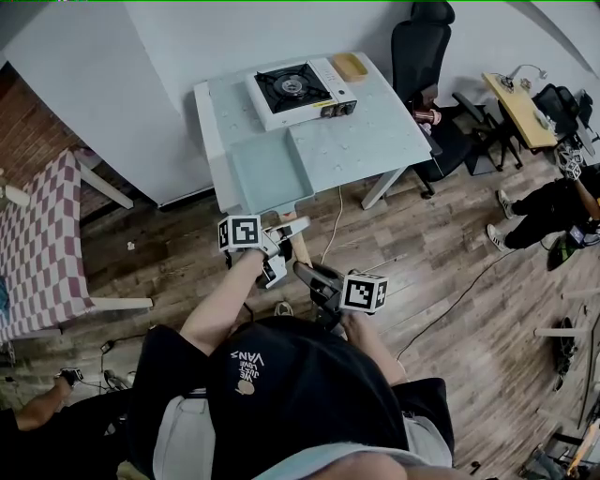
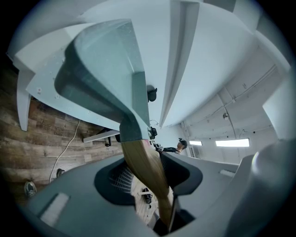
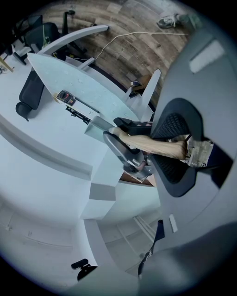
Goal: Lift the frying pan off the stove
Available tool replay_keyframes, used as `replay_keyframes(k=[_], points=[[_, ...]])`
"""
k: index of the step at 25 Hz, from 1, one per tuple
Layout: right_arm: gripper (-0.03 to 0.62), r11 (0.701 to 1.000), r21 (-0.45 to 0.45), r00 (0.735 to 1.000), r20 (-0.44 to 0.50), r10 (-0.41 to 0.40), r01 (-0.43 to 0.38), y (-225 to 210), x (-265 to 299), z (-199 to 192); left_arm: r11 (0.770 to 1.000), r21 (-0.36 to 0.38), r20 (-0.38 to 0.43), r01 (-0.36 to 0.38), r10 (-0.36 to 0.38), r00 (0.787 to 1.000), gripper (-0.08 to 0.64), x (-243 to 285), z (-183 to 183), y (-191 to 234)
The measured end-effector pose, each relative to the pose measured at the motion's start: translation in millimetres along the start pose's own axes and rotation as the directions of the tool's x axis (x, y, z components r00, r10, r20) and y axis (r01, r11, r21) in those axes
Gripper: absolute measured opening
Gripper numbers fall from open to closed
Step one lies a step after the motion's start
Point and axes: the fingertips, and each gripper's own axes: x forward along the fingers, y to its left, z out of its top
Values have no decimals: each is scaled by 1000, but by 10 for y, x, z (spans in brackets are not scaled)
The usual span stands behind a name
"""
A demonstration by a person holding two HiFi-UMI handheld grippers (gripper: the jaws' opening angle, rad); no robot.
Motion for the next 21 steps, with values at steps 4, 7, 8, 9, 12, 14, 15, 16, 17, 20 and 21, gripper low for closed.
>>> replay_keyframes(k=[4,7,8,9,12,14,15,16,17,20,21], points=[[111,1000,-5,1000,-9,4,-4,19,40,-20,1000,0,7,-3,3,1000,170,-51,20,14],[110,1000,-8,1000,-15,7,-7,28,75,-23,1000,-3,11,-7,7,1000,170,-85,40,32],[110,1000,-8,1000,-18,8,-8,30,85,-24,1000,-5,13,-7,7,1000,170,-94,47,37],[110,1000,-9,1000,-21,7,-7,28,92,-25,1000,-6,15,-7,7,1000,170,-99,53,39],[110,1000,-13,1000,-31,0,0,-6,89,-29,1000,-5,18,-7,7,1000,170,-99,62,38],[110,1000,-14,999,-33,1,-2,-5,85,-24,1000,-4,18,-9,9,1000,170,-97,62,34],[111,1000,-13,999,-33,4,-4,5,85,-19,1000,-5,19,-10,10,1000,170,-95,62,34],[111,1000,-12,999,-33,6,-7,13,85,-11,1000,-7,19,-11,11,1000,170,-90,64,35],[110,1000,-10,999,-34,8,-8,15,84,-1,1000,-7,20,-12,12,1000,170,-81,69,36],[110,1000,-10,999,-35,10,-11,4,82,27,1000,-6,22,-12,12,1000,170,-53,89,38],[110,1000,-10,999,-36,11,-11,-1,81,35,1000,-6,23,-12,13,1000,169,-45,94,37]])
